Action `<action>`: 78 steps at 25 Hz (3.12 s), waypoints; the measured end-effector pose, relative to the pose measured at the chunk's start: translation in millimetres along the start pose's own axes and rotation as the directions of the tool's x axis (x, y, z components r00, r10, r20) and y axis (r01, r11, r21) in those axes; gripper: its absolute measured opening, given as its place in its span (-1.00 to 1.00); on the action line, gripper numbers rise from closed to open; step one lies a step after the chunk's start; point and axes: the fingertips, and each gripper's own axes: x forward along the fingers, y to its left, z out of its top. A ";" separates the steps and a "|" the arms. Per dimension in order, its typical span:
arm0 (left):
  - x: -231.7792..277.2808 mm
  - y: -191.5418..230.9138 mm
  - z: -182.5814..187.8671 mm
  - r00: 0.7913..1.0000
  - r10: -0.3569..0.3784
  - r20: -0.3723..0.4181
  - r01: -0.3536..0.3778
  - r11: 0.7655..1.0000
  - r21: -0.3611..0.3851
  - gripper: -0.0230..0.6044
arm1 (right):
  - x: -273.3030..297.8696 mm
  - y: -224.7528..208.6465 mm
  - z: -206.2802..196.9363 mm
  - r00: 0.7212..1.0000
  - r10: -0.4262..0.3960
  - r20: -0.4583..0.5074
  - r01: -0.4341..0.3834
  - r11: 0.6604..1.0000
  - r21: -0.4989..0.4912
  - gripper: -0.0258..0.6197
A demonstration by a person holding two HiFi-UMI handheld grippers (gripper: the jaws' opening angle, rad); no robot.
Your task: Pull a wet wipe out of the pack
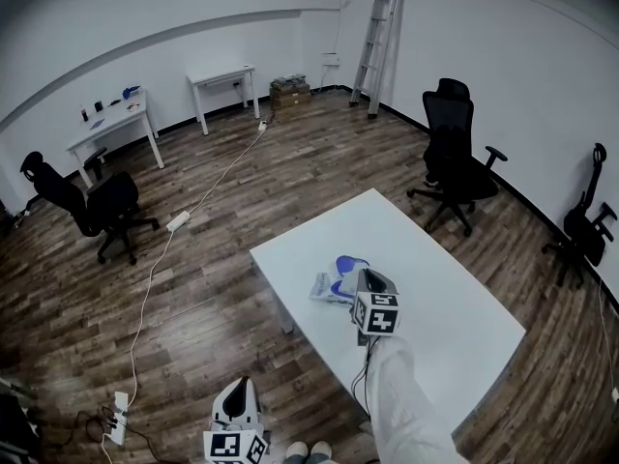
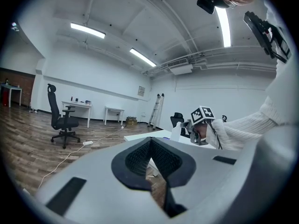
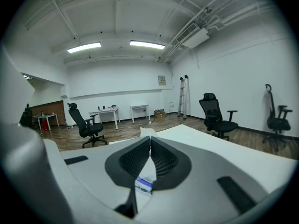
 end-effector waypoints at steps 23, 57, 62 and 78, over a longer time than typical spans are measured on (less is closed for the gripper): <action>0.4 -41.4 -4.7 0.993 -0.116 0.016 0.117 0.992 -0.047 -0.93 | -83.2 -25.2 -4.9 0.998 -0.032 0.047 0.027 0.994 0.106 -0.88; 57.0 -142.4 4.3 0.928 -0.371 0.044 0.372 0.928 -0.015 -0.93 | -251.2 -12.4 -66.2 0.989 -0.104 0.108 0.078 0.972 0.220 -0.88; 56.0 -145.9 3.1 0.927 -0.373 0.041 0.373 0.928 -0.014 -0.93 | -261.9 -12.1 -77.8 0.989 -0.111 0.094 0.088 0.971 0.223 -0.88; 37.5 -141.5 -1.1 0.933 -0.359 0.030 0.360 0.933 -0.018 -0.93 | -273.6 -2.1 -83.7 0.990 -0.108 0.086 0.088 0.973 0.213 -0.88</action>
